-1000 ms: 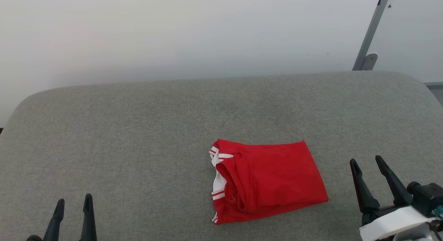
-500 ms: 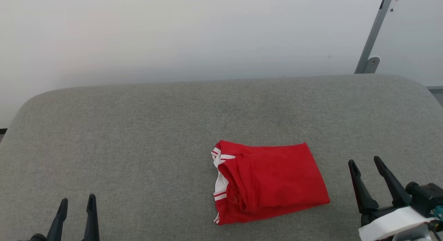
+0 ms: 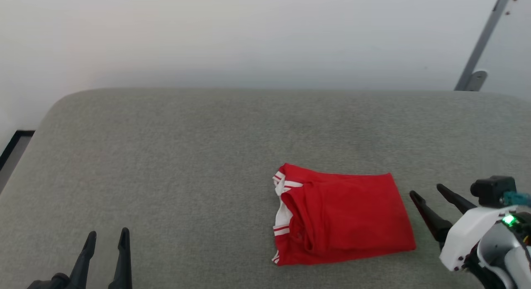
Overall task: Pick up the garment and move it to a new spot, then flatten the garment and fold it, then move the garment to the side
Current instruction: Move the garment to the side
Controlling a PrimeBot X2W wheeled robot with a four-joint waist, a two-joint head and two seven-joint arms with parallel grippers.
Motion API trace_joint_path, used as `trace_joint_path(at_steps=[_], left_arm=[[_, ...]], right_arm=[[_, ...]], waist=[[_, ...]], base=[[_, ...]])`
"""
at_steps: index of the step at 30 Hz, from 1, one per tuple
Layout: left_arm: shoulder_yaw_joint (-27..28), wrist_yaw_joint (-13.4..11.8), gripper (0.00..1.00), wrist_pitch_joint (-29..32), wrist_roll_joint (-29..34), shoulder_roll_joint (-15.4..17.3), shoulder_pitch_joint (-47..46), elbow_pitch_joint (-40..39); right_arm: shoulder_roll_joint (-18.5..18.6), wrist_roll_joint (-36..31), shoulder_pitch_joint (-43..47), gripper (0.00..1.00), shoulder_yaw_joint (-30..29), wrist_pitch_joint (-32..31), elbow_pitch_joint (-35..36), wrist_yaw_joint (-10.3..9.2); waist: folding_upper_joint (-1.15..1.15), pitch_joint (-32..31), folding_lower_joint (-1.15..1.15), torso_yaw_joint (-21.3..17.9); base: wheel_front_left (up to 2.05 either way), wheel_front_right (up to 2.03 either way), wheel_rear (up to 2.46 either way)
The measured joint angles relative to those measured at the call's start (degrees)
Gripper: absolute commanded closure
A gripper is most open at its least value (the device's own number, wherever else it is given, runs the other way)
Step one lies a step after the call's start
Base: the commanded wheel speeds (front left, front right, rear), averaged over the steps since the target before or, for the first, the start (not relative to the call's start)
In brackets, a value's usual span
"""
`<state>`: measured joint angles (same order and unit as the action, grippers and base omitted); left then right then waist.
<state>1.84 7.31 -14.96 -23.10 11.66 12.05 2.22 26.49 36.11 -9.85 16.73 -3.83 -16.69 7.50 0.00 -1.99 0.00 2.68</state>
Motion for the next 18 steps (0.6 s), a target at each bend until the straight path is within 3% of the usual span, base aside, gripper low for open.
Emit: trace_joint_path(at_steps=[8, 16, 17, 18], left_arm=[[-1.92, 0.0, 0.0, 0.0, -0.56, 0.27, -2.27, 0.44], [-3.96, 0.0, 0.0, 0.0, -1.12, 0.73, -6.15, 1.08], [-4.15, 0.01, 0.0, 0.0, -1.2, 0.78, -6.64, 1.14], [-4.61, 0.01, 0.0, 0.0, -1.57, 0.68, -8.36, 1.71]], right_arm=[[6.7, 8.38, -5.62, 0.0, 5.53, -15.28, -2.3, 0.0], [8.84, 14.32, -11.99, 0.0, 8.25, -27.55, -6.32, 0.01], [8.84, 15.41, -12.49, 0.0, 8.9, -29.88, -6.9, -0.01], [7.66, 18.16, -16.22, 0.0, 10.93, -39.63, -10.46, -0.01]], waist=[[0.0, 3.85, 0.0, 3.27], [0.0, 8.69, 0.0, 5.76], [0.0, 9.27, 0.0, 6.05], [0.0, 11.8, 0.0, 7.2]], base=[[0.0, 0.0, 0.0], [0.0, 0.0, 0.0], [0.0, 0.0, 0.0], [0.0, 0.0, 0.0]])
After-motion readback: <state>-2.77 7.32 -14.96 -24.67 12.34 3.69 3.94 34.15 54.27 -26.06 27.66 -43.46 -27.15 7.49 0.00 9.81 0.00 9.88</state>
